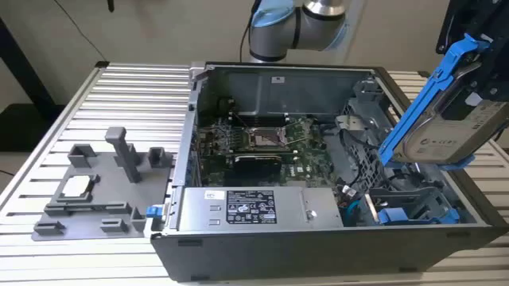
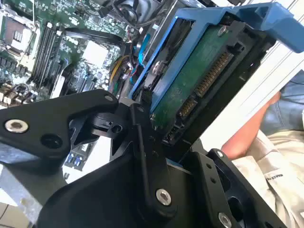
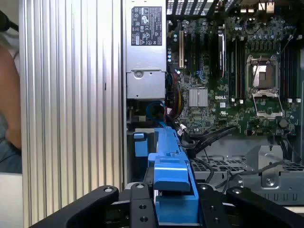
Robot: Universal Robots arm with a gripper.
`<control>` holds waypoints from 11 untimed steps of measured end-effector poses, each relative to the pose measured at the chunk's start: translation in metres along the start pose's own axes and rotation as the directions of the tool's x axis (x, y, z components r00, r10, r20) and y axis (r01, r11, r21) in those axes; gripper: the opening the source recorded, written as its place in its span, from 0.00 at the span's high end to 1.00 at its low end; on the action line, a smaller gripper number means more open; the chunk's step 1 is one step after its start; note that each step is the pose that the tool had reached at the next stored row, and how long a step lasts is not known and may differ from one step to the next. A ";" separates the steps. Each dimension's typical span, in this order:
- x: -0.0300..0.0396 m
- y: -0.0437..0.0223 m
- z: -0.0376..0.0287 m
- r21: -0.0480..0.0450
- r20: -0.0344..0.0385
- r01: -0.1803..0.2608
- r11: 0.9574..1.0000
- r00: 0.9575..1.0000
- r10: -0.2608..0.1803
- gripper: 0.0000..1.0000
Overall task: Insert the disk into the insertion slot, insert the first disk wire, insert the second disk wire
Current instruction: 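Insert the disk into the insertion slot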
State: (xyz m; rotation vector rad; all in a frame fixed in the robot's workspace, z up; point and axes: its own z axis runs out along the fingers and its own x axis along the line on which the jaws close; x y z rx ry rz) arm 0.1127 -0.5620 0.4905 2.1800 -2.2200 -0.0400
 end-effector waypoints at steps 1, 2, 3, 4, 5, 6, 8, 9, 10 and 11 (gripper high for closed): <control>0.0000 0.0000 0.0000 0.000 0.000 0.000 1.000 1.000 0.000 0.67; 0.0000 0.0000 0.0000 0.000 0.000 0.000 1.000 1.000 0.000 0.67; 0.0000 0.0000 0.0000 0.000 0.000 0.000 1.000 1.000 0.000 0.67; 0.0000 0.0000 0.0000 0.000 0.000 0.000 1.000 1.000 0.000 0.67; 0.0000 0.0000 0.0000 0.000 0.000 0.000 1.000 1.000 0.000 0.67; 0.0000 0.0000 0.0000 0.000 0.000 0.000 1.000 1.000 0.000 0.67; 0.0000 0.0000 0.0000 0.000 0.000 0.000 1.000 1.000 0.000 0.67; 0.0000 0.0000 0.0000 0.000 0.000 0.000 1.000 1.000 0.000 0.67; 0.0000 0.0000 0.0000 0.000 0.000 0.000 1.000 1.000 0.000 0.67; 0.0000 0.0000 0.0000 0.000 0.000 0.000 1.000 1.000 0.000 0.67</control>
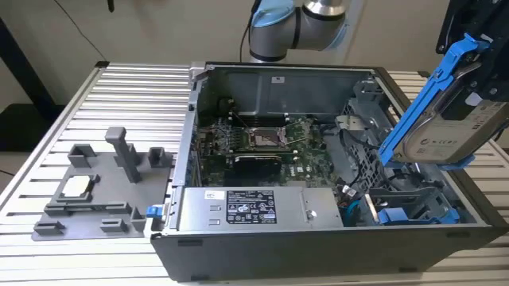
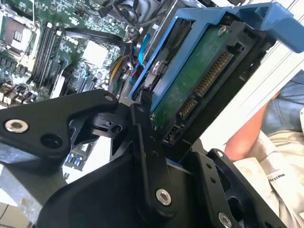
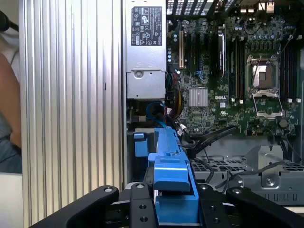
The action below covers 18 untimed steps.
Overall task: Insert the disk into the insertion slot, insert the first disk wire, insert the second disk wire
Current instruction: 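Insert the disk into the insertion slot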
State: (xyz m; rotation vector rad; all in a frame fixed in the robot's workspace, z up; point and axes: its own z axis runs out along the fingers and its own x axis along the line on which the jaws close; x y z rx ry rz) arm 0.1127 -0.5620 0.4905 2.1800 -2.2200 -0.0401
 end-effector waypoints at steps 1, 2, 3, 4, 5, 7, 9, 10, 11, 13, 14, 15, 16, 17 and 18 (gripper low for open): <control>0.0000 0.0000 0.0000 0.000 0.000 0.000 1.000 1.000 0.000 0.67; 0.0000 0.0000 0.0000 0.000 0.000 0.000 1.000 1.000 0.000 0.67; 0.0000 0.0000 0.0000 0.001 0.000 0.000 1.000 1.000 0.000 0.67; 0.0000 0.0000 0.0001 0.004 0.000 0.000 1.000 1.000 0.000 0.67; 0.0000 0.0000 0.0002 0.008 0.000 0.000 1.000 1.000 0.000 0.67; 0.0001 -0.0001 0.0010 0.018 0.000 0.000 1.000 1.000 0.000 0.67; 0.0005 -0.0002 0.0021 0.023 0.000 0.000 1.000 1.000 0.000 0.67; 0.0008 -0.0002 0.0027 0.023 0.000 0.001 1.000 1.000 -0.001 0.67; 0.0013 -0.0002 0.0034 0.024 0.000 0.001 1.000 1.000 -0.001 0.67; 0.0025 -0.0002 0.0057 0.024 0.000 0.001 1.000 1.000 -0.001 0.67; 0.0032 -0.0003 0.0069 0.024 0.001 0.002 1.000 1.000 -0.002 0.67; 0.0040 -0.0003 0.0077 0.024 0.000 0.002 1.000 1.000 -0.002 0.67; 0.0045 -0.0003 0.0085 0.024 0.000 0.003 1.000 1.000 -0.003 0.67; 0.0049 -0.0004 0.0091 0.024 0.000 0.005 1.000 1.000 -0.005 0.67; 0.0054 -0.0004 0.0098 0.024 0.000 0.010 1.000 1.000 -0.010 0.67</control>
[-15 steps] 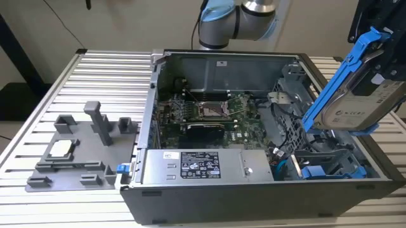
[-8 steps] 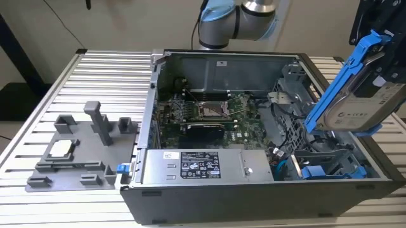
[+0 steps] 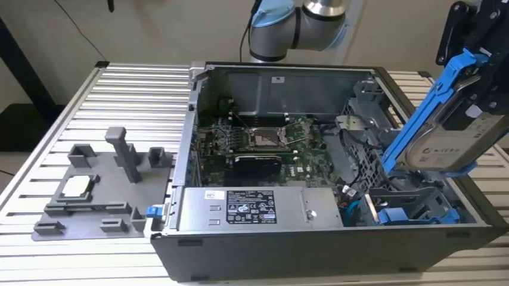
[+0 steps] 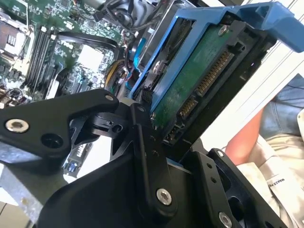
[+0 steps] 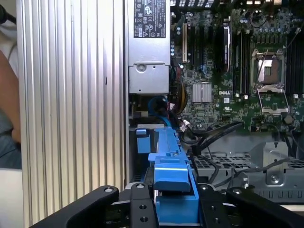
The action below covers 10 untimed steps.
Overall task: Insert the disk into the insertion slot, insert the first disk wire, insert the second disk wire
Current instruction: 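Insert the disk into the insertion slot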
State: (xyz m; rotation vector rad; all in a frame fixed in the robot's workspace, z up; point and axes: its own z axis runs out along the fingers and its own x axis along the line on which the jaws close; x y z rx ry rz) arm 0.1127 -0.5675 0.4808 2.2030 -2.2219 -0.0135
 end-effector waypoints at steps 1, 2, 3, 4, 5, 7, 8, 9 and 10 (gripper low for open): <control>0.0006 0.0000 0.0006 0.000 0.000 0.006 1.000 1.000 -0.006 0.67; 0.0012 -0.0001 0.0014 0.000 0.000 0.012 1.000 1.000 -0.012 0.67; 0.0018 -0.0001 0.0022 0.000 0.000 0.017 1.000 1.000 -0.017 0.67; 0.0024 -0.0001 0.0030 0.000 0.000 0.023 1.000 1.000 -0.023 0.67; 0.0031 -0.0001 0.0037 0.000 0.000 0.027 1.000 1.000 -0.027 0.67; 0.0045 -0.0003 0.0058 0.000 0.000 0.030 1.000 1.000 -0.030 0.67; 0.0054 -0.0004 0.0068 0.000 0.000 0.031 1.000 1.000 -0.031 0.67; 0.0062 -0.0006 0.0079 0.000 0.000 0.032 1.000 1.000 -0.032 0.67; 0.0068 -0.0007 0.0089 0.000 0.000 0.032 0.999 0.999 -0.032 0.67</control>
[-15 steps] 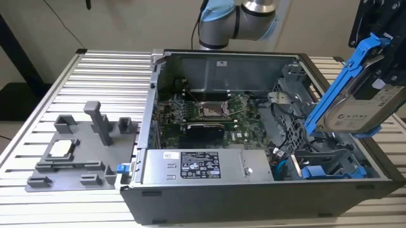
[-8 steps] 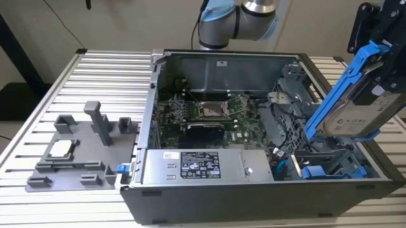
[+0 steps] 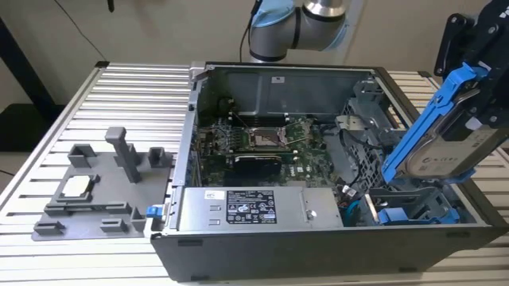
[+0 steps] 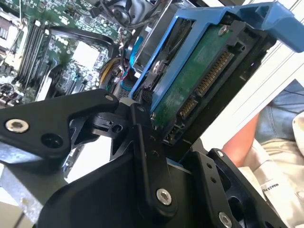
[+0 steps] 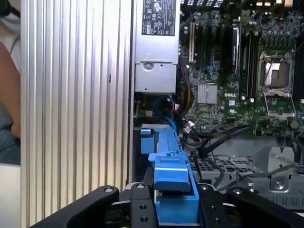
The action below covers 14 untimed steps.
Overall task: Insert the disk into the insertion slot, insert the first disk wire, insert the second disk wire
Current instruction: 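Insert the disk into the insertion slot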
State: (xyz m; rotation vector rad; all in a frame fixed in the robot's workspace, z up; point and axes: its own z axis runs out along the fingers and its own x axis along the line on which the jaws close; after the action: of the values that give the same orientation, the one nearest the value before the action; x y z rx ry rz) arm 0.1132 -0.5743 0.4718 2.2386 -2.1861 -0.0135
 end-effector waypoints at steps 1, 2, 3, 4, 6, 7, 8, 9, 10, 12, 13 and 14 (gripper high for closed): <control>0.0006 -0.0002 0.0011 0.000 0.000 0.001 1.000 1.000 -0.001 0.67; 0.0011 -0.0003 0.0021 0.000 0.000 0.002 1.000 1.000 -0.002 0.67; 0.0015 -0.0004 0.0031 0.000 0.000 0.003 1.000 1.000 -0.003 0.67; 0.0018 -0.0005 0.0041 0.000 0.000 0.004 1.000 1.000 -0.004 0.67; 0.0027 -0.0009 0.0062 0.000 0.000 0.006 1.000 1.000 -0.006 0.67; 0.0032 -0.0011 0.0071 0.000 0.000 0.006 1.000 1.000 -0.006 0.67; 0.0036 -0.0012 0.0079 0.000 0.000 0.007 1.000 1.000 -0.007 0.67; 0.0039 -0.0015 0.0087 0.000 0.000 0.007 1.000 1.000 -0.007 0.67; 0.0043 -0.0017 0.0096 0.000 0.000 0.008 1.000 1.000 -0.008 0.67; 0.0051 -0.0022 0.0114 0.000 0.000 0.009 1.000 1.000 -0.009 0.67; 0.0055 -0.0025 0.0123 0.000 0.000 0.009 1.000 1.000 -0.009 0.67; 0.0059 -0.0027 0.0132 0.000 0.000 0.009 1.000 1.000 -0.009 0.67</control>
State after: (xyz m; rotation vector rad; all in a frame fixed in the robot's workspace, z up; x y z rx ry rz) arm 0.1159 -0.5802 0.4586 2.2487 -2.1755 -0.0132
